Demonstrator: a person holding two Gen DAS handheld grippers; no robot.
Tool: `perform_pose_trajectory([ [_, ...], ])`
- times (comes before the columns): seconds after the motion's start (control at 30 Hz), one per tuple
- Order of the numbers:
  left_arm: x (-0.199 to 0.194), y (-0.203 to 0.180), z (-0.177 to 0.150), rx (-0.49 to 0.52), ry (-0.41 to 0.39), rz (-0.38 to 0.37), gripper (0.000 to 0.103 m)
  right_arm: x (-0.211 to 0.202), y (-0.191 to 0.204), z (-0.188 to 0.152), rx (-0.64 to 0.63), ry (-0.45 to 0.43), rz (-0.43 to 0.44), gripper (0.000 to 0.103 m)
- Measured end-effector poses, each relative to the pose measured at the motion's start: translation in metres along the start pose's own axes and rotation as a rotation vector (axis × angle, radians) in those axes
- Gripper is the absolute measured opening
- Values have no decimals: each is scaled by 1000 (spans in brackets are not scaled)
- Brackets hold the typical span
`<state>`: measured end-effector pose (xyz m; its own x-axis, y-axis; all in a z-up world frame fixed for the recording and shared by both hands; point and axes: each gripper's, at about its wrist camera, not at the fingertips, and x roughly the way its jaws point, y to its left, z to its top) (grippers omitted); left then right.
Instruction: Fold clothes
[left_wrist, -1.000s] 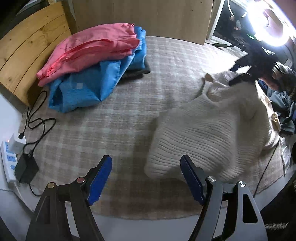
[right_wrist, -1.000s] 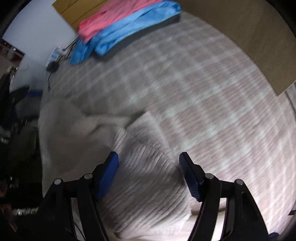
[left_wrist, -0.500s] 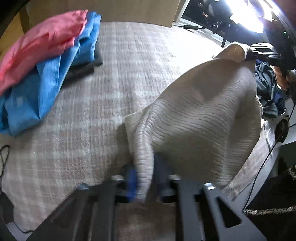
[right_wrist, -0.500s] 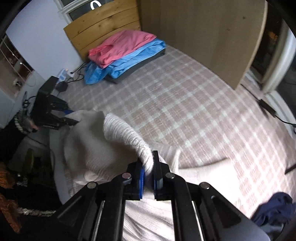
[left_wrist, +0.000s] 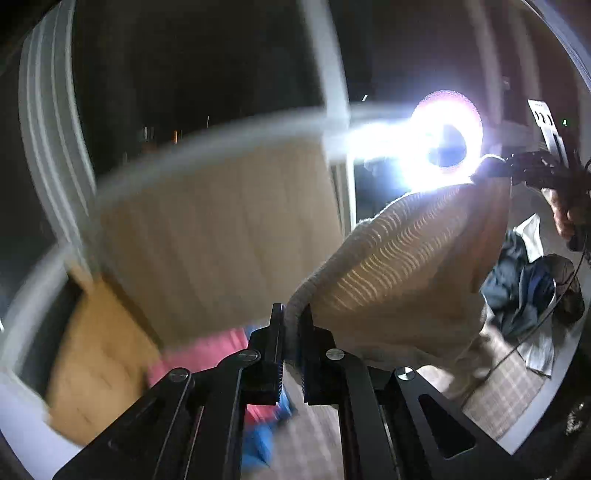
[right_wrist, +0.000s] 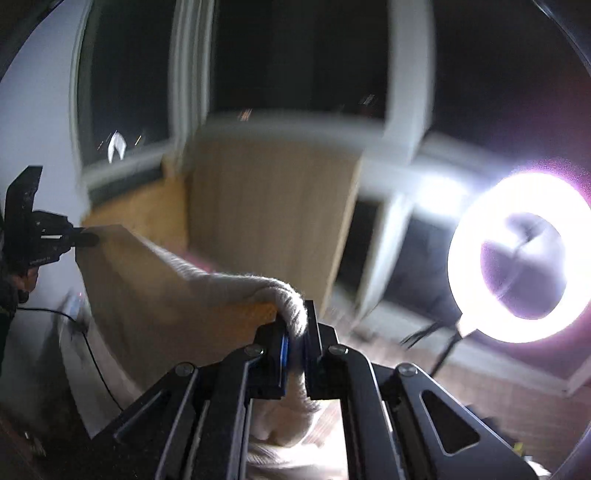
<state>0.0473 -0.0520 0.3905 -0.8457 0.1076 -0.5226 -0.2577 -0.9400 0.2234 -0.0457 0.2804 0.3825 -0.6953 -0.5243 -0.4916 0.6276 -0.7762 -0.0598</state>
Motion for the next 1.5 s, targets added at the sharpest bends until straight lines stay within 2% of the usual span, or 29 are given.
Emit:
perform_pose_trajectory([
  [0.13,-60,-13,49,120,-153,44,7,-87,1,35,-16,-140,-117,6],
  [0.27,-102,-14,70,168,-230,61,7,-149,18,49,-31,-231,-188,6],
  [0.5,-162,-16,63,218,-330,120,8,-191,50,48,-56,-298,-261,6],
  [0.63,-182,-14,43,229,-344,144,9,-203,65,42,-81,-317,-276,6],
  [0.73,-176,-9,31,227,-322,142,9,-192,71,36,-95,-307,-280,6],
  [0.77,-169,-8,30,218,-309,160,2,-184,69,33,-94,-292,-284,6],
  [0.83,-147,4,31,177,-271,207,0,-166,63,28,-88,-254,-294,6],
  [0.87,-131,17,33,132,-240,178,0,-151,55,26,-78,-224,-296,6],
  [0.93,-88,34,35,52,-173,90,0,-111,25,19,7,-152,-234,6],
  [0.97,-57,37,32,39,-118,92,0,-89,10,14,57,-119,-189,6],
  [1.0,-23,36,28,27,-55,74,0,-58,-7,6,80,-68,-200,6],
  [1.03,11,29,18,23,15,29,0,-24,-23,-4,96,-11,-229,6],
  [1.1,74,6,-10,27,149,-62,0,37,-46,-47,113,143,-246,6],
  [1.17,127,-37,-53,73,276,-184,3,98,-67,-94,129,303,-256,6],
  [1.2,146,-57,-70,100,321,-228,5,113,-71,-116,123,360,-267,6],
  [1.27,179,-88,-98,80,384,-323,7,125,-80,-156,110,447,-276,6],
  [1.37,214,-130,-136,15,468,-455,25,110,-100,-207,150,516,-274,6],
  [1.4,220,-142,-145,-9,491,-488,32,100,-110,-217,186,522,-266,6],
  [1.5,248,-180,-161,-25,544,-522,35,77,-128,-224,244,527,-257,6],
])
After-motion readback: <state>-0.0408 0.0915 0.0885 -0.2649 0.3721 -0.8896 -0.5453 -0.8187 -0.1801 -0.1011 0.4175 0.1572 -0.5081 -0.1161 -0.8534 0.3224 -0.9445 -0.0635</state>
